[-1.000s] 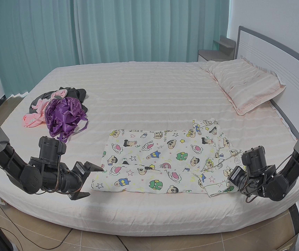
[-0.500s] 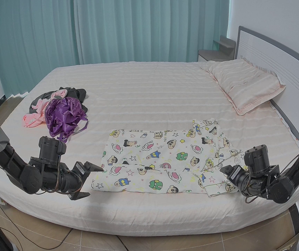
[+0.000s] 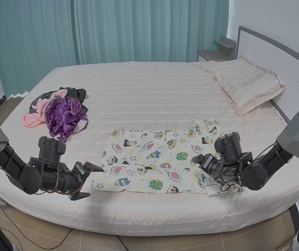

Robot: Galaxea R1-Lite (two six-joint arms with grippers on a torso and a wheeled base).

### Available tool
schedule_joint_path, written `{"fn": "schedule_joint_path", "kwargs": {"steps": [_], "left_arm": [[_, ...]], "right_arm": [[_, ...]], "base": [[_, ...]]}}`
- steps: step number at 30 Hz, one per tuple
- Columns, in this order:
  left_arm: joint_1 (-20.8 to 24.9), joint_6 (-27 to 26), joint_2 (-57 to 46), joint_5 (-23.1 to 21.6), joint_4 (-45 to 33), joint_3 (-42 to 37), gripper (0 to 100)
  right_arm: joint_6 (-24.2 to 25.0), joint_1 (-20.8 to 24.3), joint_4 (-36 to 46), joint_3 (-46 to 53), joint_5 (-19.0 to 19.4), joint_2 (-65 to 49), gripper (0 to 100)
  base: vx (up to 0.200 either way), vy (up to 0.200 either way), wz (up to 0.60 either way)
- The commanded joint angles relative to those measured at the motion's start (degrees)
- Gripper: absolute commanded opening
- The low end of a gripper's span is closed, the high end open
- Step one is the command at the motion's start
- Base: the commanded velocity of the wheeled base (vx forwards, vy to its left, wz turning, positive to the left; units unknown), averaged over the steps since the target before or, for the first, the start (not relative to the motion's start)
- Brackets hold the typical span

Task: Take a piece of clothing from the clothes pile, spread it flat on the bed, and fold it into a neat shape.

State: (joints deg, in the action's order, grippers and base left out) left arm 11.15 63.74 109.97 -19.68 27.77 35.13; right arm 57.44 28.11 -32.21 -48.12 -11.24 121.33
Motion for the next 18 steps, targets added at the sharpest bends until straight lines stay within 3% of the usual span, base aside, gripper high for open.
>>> {"fn": "schedule_joint_path", "kwargs": {"steps": [1,18], "left_arm": [[-0.1,0.0,-0.4,-1.0,0.0,-0.4,100],[-0.2,0.0,-0.2,-1.0,0.1,-0.3,100]], "right_arm": [[-0.1,4.7,2.9,-7.4,0.3,9.8,100],[-4.4,3.3,3.1,-17.0,-0.6,17.1,100]], "base": [[0.000,0.000,0.00],[0.000,0.000,0.00]]}}
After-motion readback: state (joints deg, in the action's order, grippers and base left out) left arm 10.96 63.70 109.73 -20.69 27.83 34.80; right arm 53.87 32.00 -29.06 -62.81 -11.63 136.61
